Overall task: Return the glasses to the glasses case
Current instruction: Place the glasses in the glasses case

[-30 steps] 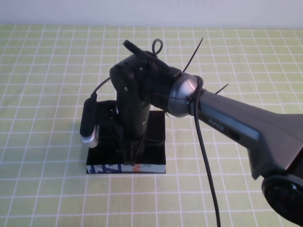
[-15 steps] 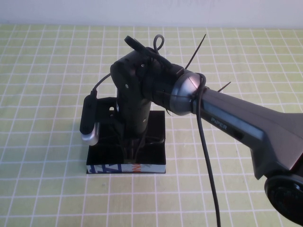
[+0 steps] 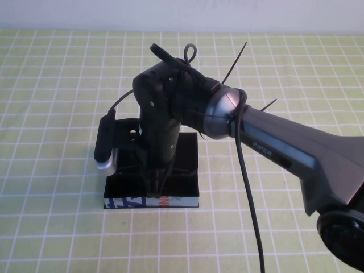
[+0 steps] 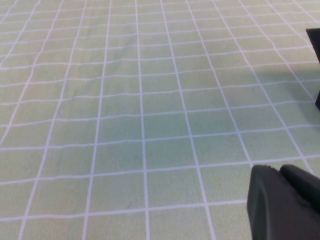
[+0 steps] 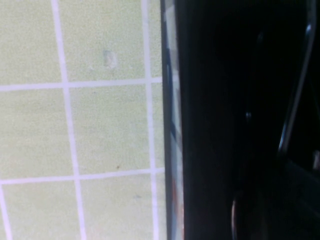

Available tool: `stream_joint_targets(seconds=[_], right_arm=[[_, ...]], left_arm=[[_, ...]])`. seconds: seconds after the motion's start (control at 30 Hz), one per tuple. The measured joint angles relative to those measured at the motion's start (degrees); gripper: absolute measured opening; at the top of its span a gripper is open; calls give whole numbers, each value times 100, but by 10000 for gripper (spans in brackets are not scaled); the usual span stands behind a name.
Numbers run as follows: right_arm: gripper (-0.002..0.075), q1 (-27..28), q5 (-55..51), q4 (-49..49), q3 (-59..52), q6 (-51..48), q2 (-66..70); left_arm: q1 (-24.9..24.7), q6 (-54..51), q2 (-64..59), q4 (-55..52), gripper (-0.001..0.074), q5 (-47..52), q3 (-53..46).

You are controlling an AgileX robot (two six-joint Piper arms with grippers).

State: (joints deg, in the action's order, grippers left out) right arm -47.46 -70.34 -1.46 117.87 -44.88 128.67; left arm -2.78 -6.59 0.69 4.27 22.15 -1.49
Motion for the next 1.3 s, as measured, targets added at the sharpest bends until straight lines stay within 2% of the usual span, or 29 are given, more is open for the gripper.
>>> stream_joint_targets(seconds=[0.63,0.7,0.87,0.93,1.3], right_arm=[[8,21,23,203,-50,0,66],[36,21,23,203,-59,0,66],[186,23,23,191,-107,9,54],[220,23,13,146,-106,9,14],[249,23,13,8,-108,289,-132]], left_arm=[[0,0,0,0,-2,0,0],[0,0,0,0,-2,0,0],[0,0,0,0,-2,0,0],[0,0,0,0,-2,0,0],[0,0,0,0,-2,0,0]])
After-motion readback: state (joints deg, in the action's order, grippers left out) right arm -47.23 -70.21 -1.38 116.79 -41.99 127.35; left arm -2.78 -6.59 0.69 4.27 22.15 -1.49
